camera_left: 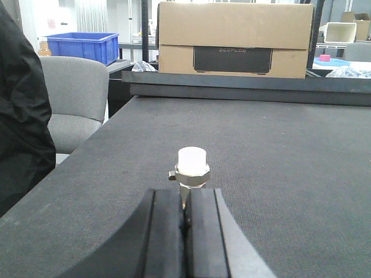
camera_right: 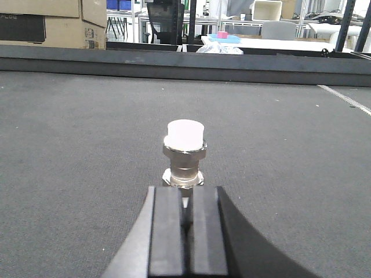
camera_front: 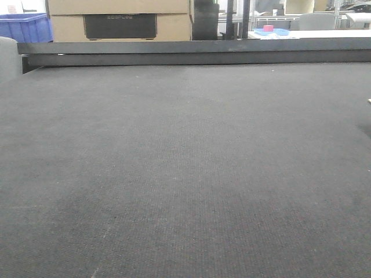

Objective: Place valve from conveyor to right shelf box
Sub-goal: 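Lower both grippers over the white-capped valves on the conveyor belt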

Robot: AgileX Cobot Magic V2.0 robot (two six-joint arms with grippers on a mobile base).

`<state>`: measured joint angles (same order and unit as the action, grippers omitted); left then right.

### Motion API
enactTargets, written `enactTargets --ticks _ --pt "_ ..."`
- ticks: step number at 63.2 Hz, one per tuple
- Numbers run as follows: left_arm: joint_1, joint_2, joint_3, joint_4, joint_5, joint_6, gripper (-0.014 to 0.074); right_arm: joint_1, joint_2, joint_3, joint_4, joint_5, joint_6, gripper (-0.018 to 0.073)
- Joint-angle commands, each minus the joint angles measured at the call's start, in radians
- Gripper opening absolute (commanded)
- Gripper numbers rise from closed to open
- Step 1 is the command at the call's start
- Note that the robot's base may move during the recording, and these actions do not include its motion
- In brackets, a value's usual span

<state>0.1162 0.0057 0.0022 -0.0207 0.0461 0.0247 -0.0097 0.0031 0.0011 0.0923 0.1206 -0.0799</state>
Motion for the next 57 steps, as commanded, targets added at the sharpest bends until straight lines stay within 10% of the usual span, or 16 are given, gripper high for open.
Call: enactTargets --ticks 1,57 --pt "-0.001 -0.006 -0.002 0.003 -0.018 -0.007 -0.0111 -0.005 -0.003 -0.001 -0.003 -0.024 -0.002 -0.0162" --pt "-0.001 -0.006 -0.002 -0.024 -0.125 -0.007 -0.0111 -0.005 -0.003 -0.001 -0.003 -0.185 -0.002 -0.0162"
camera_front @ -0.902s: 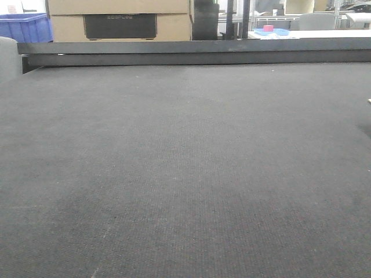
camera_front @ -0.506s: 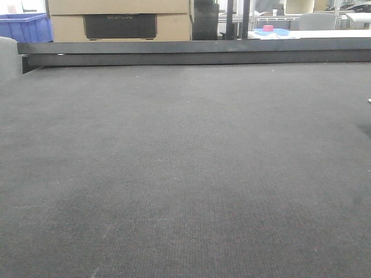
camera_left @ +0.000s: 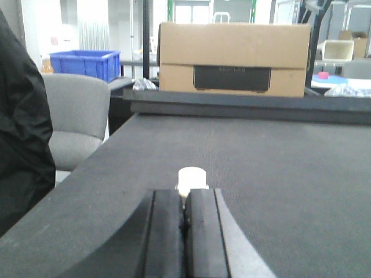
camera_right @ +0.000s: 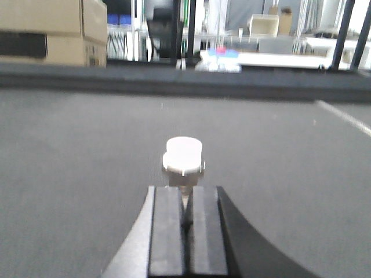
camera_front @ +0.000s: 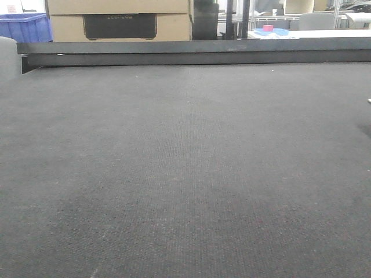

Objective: Place valve from conveyor to right shelf box
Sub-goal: 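Lower both grippers over the white-capped valves on the conveyor belt, then close the right gripper around the white cap of its valve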

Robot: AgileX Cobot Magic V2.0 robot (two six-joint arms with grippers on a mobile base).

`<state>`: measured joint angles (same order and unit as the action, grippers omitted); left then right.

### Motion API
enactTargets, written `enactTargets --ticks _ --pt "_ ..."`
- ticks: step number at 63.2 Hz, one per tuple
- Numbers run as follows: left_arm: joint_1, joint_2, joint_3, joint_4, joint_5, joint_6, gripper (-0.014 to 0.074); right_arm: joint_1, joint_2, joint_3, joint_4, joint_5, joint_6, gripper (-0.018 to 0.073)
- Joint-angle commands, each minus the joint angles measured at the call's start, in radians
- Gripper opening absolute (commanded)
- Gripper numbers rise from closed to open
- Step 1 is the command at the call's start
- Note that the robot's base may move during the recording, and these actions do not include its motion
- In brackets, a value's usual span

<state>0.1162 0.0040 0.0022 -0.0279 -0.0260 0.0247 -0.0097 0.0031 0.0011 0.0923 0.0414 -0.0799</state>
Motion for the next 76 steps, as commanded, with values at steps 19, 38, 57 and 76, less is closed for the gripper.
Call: enactTargets --ticks 19,38,57,76 --pt "-0.001 0.014 -0.243 -0.019 0.109 -0.007 -0.0108 -0.005 -0.003 -0.264 0.000 0.055 -0.002 -0.0161" --pt "-0.001 0.325 -0.646 -0.013 0.521 -0.007 0.0386 -0.005 0.216 -0.563 0.000 0.229 -0.002 0.0342" --pt "-0.053 0.595 -0.860 -0.002 0.679 -0.007 0.0601 -0.005 0.475 -0.601 -0.004 0.207 -0.002 0.0570" --pt "-0.140 0.852 -1.121 0.037 0.909 -0.007 0.0599 -0.005 0.810 -0.990 -0.004 0.637 -0.002 0.0570"
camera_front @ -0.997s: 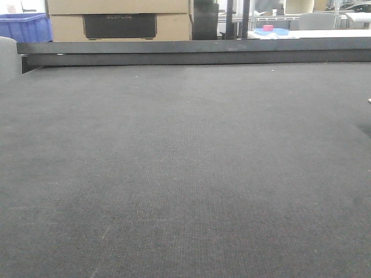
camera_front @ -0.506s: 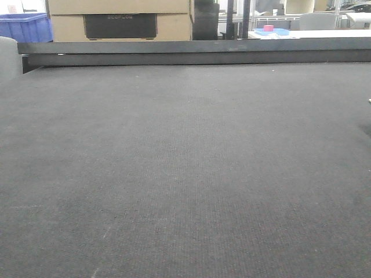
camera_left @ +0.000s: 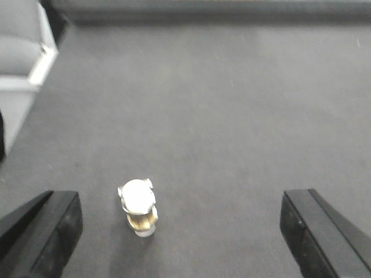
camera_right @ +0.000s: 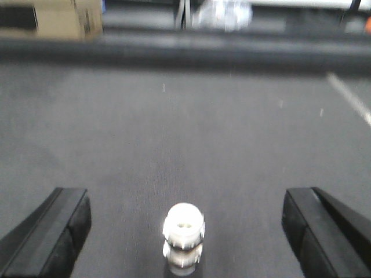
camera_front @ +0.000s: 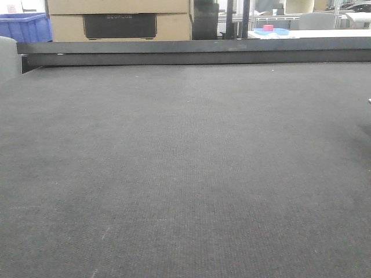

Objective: Place valve from conveyor to right shelf box
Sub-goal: 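Close the right gripper around the white cap of its valve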

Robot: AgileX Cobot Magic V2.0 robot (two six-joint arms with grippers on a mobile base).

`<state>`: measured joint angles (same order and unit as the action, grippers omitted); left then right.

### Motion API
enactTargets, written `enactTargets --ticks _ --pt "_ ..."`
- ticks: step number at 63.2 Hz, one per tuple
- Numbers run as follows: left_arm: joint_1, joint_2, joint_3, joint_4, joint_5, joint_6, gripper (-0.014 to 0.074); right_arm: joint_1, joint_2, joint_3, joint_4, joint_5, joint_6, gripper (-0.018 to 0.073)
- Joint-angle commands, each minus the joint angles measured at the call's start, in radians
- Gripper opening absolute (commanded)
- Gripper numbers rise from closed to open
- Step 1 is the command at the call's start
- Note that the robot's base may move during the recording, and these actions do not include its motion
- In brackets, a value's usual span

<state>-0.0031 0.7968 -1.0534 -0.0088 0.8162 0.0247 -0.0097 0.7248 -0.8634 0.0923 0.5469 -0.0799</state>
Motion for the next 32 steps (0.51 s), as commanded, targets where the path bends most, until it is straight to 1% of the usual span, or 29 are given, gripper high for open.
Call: enactTargets --ticks 1,6,11,16,23,30,32 --pt "-0.022 0.071 -0.076 0.020 0.078 -0.007 0.0599 -0.005 0.116 -0.149 -0.004 0.168 -0.002 0.0570" --pt "-0.036 0.135 -0.121 0.022 0.119 -0.007 0.0599 -0.005 0.224 -0.287 -0.004 0.295 -0.002 0.0570" --pt "-0.051 0.175 -0.136 0.022 0.130 -0.007 0.0599 -0.005 0.320 -0.400 -0.007 0.431 -0.002 0.0570" --pt "-0.061 0.199 -0.136 0.022 0.138 -0.007 0.0599 -0.005 0.417 -0.496 -0.013 0.555 -0.035 0.0570" --pt "-0.061 0.219 -0.136 0.022 0.140 -0.007 0.0599 -0.005 0.516 -0.572 -0.047 0.649 -0.036 0.0570" --pt "-0.061 0.219 -0.136 0.022 0.138 -0.007 0.0599 -0.005 0.592 -0.592 -0.092 0.674 -0.036 0.0570" --pt "-0.061 0.219 -0.136 0.022 0.138 -0.007 0.0599 -0.005 0.612 -0.592 -0.092 0.674 -0.039 0.0570"
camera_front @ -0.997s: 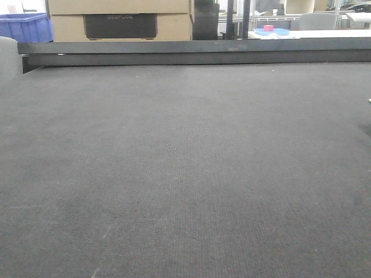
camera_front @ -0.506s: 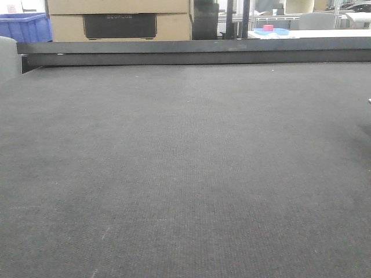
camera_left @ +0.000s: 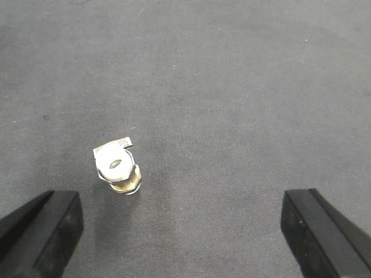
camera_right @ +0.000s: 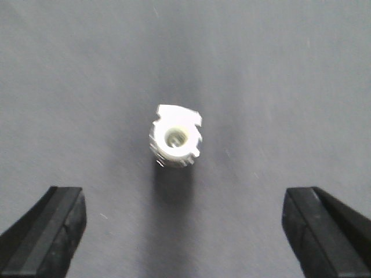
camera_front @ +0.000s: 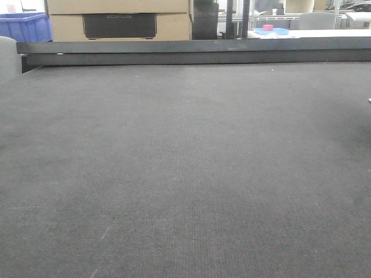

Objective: Place valve from conveyor to right shelf box
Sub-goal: 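Close the right gripper around the white cap of its valve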

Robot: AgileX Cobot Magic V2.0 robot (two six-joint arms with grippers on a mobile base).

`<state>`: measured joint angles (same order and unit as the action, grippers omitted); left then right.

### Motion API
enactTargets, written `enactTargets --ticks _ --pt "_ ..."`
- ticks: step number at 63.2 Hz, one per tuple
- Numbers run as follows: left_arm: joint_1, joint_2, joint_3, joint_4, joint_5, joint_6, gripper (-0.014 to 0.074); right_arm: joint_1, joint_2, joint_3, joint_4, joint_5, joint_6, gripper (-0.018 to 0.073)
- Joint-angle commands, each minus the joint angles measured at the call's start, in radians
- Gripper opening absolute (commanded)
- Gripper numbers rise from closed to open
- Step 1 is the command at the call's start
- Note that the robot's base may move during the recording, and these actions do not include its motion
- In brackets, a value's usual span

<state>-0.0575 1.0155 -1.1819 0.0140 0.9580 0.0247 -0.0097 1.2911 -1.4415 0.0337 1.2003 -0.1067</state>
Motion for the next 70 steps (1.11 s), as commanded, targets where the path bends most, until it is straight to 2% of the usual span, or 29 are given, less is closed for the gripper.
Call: enactTargets --ticks 1,10,38,62,65,70 --pt "-0.007 0.000 -0.008 0.000 -0.004 -0.007 0.0599 -0.005 0.060 -0.014 -0.034 0.021 -0.017 0.0570" --pt "-0.007 0.000 -0.008 0.000 -0.004 -0.007 0.0599 -0.005 0.156 -0.014 -0.034 0.021 -0.025 0.0570" --pt "-0.007 0.000 -0.008 0.000 -0.004 -0.007 0.0599 -0.005 0.411 -0.014 -0.028 -0.099 -0.072 0.0570" --pt "-0.007 0.000 -0.008 0.000 -0.004 -0.007 0.0599 -0.005 0.534 -0.014 -0.028 -0.164 -0.081 0.0570" --pt "-0.007 0.000 -0.008 0.000 -0.004 -0.007 0.0599 -0.005 0.541 -0.014 -0.028 -0.167 -0.081 0.0553" --pt "-0.007 0.000 -0.008 0.000 -0.004 -0.007 0.0599 -0.005 0.543 -0.014 -0.028 -0.173 -0.081 0.0463"
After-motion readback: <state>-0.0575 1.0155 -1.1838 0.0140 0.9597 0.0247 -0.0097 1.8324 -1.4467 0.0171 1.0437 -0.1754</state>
